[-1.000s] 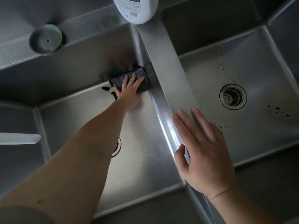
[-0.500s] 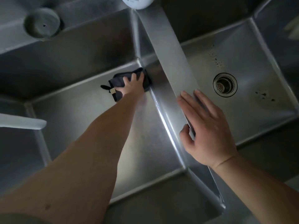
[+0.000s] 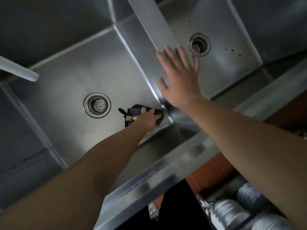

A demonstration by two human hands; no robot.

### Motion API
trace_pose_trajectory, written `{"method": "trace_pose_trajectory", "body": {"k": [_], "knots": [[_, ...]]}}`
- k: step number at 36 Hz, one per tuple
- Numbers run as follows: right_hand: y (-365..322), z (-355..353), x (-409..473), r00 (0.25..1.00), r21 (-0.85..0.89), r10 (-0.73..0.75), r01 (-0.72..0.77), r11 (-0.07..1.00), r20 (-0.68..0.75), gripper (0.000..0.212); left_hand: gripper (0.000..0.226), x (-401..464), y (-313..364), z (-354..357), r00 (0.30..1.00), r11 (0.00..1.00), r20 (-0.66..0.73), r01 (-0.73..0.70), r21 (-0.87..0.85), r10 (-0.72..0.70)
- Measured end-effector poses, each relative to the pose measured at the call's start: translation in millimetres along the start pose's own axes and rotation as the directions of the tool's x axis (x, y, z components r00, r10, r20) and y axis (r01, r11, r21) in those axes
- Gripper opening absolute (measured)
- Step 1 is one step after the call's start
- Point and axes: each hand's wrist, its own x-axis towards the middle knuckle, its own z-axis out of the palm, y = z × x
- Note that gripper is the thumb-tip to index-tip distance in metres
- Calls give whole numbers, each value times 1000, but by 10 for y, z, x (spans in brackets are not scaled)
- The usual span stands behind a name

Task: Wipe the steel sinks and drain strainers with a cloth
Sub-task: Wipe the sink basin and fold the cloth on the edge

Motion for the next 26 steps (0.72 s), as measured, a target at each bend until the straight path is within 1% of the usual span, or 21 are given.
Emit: {"method": "trace_pose_trajectory", "body": {"k": [3,6,7,10,11,13,15,17,20,23,26], "knots": [[-187,-12,-446,995,149,78,-68,986,-63,59,57,-28,101,138,996,996,32,-83,31,82],[-246,-27,-1087,988,235,149,-132,963,-52,53,42,-129,161,206,991,992,49,-125,-4,125],[-241,-32,-1295,983,257,177,-160,953,-47,52,43,-154,155,227,991,992,53,-122,-26,123],[-188,-31,-1836,964,266,264,-247,932,-30,50,67,-230,111,288,994,994,44,-103,-40,104],[-155,-33,-1972,957,239,290,-279,930,-11,50,72,-263,108,304,995,995,38,-92,-32,93],[-83,-55,-2158,945,148,321,-328,933,67,54,76,-317,123,314,996,996,24,-81,-47,82],[-15,-80,-2240,935,72,316,-330,941,160,60,77,-361,127,314,996,994,24,-79,-78,81],[39,-105,-2253,931,52,300,-317,947,206,62,71,-424,101,279,994,978,61,-74,-193,87],[53,-165,-2217,924,83,293,-321,943,244,63,53,-587,18,198,986,928,144,-28,-372,88],[98,-233,-2148,893,142,296,-360,922,340,61,54,-872,-91,105,971,870,213,14,-493,105],[210,-330,-2047,872,271,323,-433,860,369,51,58,-1198,-86,-26,967,727,242,115,-677,73]]}}
